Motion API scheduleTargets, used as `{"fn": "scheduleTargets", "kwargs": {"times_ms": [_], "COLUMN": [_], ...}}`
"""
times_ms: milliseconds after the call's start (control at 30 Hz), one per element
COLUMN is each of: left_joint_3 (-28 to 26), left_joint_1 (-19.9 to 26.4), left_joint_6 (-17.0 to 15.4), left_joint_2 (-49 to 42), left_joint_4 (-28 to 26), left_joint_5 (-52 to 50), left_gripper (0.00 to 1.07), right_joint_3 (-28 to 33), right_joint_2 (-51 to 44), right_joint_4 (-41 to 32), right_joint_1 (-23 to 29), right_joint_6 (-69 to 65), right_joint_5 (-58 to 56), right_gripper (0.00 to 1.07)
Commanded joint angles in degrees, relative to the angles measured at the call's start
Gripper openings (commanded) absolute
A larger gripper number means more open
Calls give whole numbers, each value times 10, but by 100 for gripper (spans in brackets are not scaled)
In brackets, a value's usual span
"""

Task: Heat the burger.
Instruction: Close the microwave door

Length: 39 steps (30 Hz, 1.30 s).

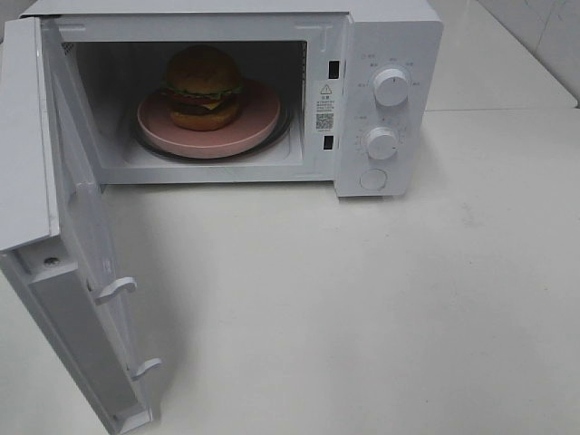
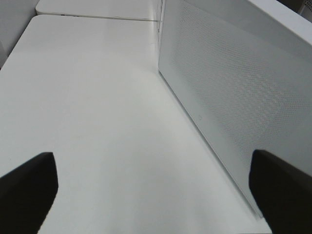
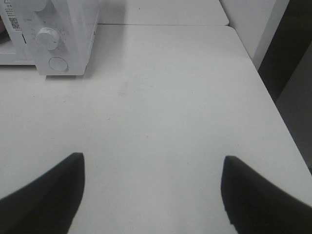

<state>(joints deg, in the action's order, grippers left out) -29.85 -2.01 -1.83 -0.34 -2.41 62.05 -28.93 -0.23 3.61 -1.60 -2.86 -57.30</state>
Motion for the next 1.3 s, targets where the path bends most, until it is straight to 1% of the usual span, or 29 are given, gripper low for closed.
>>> {"fn": "scheduleTargets", "kwargs": {"times_ms": [33, 1167, 1233, 1300], "left_joint_3": [2, 2, 1, -5], "left_joint_1": [-3, -3, -3, -3], "left_joint_6": [1, 1, 1, -1], "left_joint_2": [-8, -8, -8, -1], "left_joint_4": [-5, -5, -5, -5], "left_joint_5": [-8, -8, -9, -11], "left_gripper": [100, 100, 99, 95], "right_joint_3": [3, 3, 3, 3], "right_joint_2": [-15, -15, -15, -15], "right_joint_4": [-2, -2, -2, -2], "right_joint_1": [-4, -3, -3, -3], "right_joint_6": [5, 5, 5, 5], "right_joint_5": [3, 3, 3, 3], "right_gripper": [76, 76, 76, 76]}}
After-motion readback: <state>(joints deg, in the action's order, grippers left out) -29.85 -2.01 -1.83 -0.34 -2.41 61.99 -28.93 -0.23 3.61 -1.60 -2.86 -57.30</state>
